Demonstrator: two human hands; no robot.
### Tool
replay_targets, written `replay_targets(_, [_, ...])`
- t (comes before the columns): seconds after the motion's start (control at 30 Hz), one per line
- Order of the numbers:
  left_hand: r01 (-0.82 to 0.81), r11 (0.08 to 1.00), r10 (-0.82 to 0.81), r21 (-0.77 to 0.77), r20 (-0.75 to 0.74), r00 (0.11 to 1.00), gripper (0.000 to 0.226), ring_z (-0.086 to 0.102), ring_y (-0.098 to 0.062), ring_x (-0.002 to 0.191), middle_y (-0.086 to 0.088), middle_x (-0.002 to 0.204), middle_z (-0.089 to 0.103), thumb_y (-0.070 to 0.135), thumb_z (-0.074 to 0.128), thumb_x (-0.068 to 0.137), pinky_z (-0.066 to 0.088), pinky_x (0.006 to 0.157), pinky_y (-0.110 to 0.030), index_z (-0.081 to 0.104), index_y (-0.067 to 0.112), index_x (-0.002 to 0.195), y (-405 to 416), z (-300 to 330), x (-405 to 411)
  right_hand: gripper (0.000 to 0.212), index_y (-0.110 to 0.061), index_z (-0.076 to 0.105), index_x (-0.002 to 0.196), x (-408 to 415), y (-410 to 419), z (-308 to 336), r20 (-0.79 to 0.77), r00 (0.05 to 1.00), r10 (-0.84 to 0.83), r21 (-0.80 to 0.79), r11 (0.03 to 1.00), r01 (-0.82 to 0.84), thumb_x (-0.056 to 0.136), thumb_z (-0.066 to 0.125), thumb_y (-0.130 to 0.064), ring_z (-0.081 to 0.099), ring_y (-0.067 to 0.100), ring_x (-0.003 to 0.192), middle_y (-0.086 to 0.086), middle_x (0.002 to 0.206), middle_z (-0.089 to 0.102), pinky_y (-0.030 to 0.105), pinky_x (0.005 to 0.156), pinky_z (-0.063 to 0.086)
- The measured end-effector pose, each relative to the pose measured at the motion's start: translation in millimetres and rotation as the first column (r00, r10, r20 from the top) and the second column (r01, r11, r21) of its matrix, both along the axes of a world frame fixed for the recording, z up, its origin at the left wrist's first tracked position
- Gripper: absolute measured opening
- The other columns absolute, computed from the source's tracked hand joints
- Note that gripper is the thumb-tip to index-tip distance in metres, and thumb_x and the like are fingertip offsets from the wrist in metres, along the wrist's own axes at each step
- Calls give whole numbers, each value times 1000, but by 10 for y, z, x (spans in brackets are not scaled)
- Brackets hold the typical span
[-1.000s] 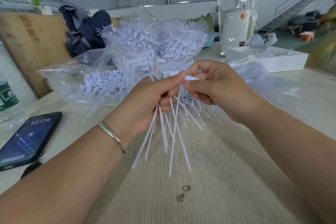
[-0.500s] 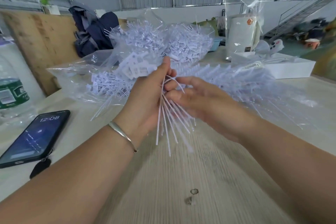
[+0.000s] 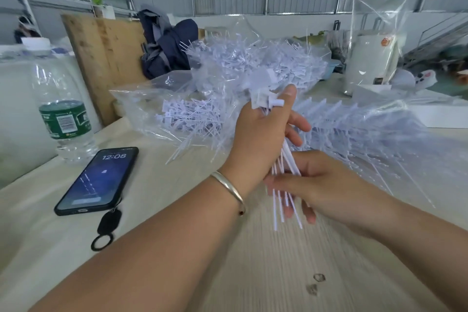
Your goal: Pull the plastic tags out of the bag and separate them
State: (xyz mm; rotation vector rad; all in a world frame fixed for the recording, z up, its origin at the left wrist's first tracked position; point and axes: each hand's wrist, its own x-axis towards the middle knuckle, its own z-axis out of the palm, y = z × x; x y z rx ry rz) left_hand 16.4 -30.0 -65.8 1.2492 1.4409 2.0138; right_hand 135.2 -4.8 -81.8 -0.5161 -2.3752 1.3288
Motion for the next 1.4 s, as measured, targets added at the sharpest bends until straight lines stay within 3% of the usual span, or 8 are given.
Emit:
replay_targets(0.13, [-51,999,51,-10,50,997,50,51,-21,50,-29,71,64,57,59,83,43,55,-26,62,23,46,8,7,-170,39,-8,53,66,13,-85,193,26,998,-65,95,994,62,98,44,-26,50,14,35,4,48,60,16,42,37])
replay_targets(0.33, [-79,995,72,68,100,992,46,48,-12,42,-6,59,62,55,56,84,35,43,-15,56,11,68,-28,-61,-468,43,-13,44,64,-293,143,675,40,956,-291,443,862,244,101,39,-33,38,12,26,2,40,52,22,36,35])
replay_targets(0.53, [-577,816,506,-40,532,679,36,48,-19,57,0,63,51,28,42,100,41,56,-23,47,11,68,26,-207,-931,40,-10,43,68,-1154,303,747,211,939,-271,593,799,98,102,37,-30,45,12,30,6,49,53,22,43,35])
replay_targets(0.8, [-668,726,578,-164,671,464,23,49,-23,78,0,80,53,19,41,99,42,74,-32,45,20,76,64,-421,-1287,27,-17,39,64,-2171,371,370,272,787,-554,944,311,-107,85,49,-4,41,19,68,-2,64,38,28,61,32])
replay_targets(0.97, [-661,723,602,-200,653,460,25,47,-24,74,3,74,50,21,40,99,38,72,-31,43,18,74,125,-489,-1320,9,-23,57,86,-2424,637,200,497,581,-645,851,494,-180,87,51,-17,50,20,81,-6,82,50,33,71,43])
replay_targets(1.2, [-650,734,591,-194,654,472,25,44,-24,70,4,71,49,18,40,99,37,66,-29,44,17,74,188,-500,-1332,23,-5,44,70,-2847,811,447,435,767,-472,527,824,208,93,43,-5,46,27,76,9,73,45,32,77,42])
replay_targets(1.3, [-641,741,593,-201,643,484,25,44,-23,68,4,68,48,17,42,98,35,59,-27,44,17,72,195,-507,-1333,3,-8,47,94,-2894,850,329,317,852,-417,357,884,300,94,44,-8,39,27,89,12,95,44,34,82,41])
replay_targets(1.4, [-641,748,586,-174,627,514,25,45,-22,68,5,67,48,17,43,96,36,60,-28,46,17,71,197,-512,-1325,39,-3,44,126,-2880,834,243,278,862,-424,302,890,341,90,51,-13,44,27,92,15,104,42,33,76,39])
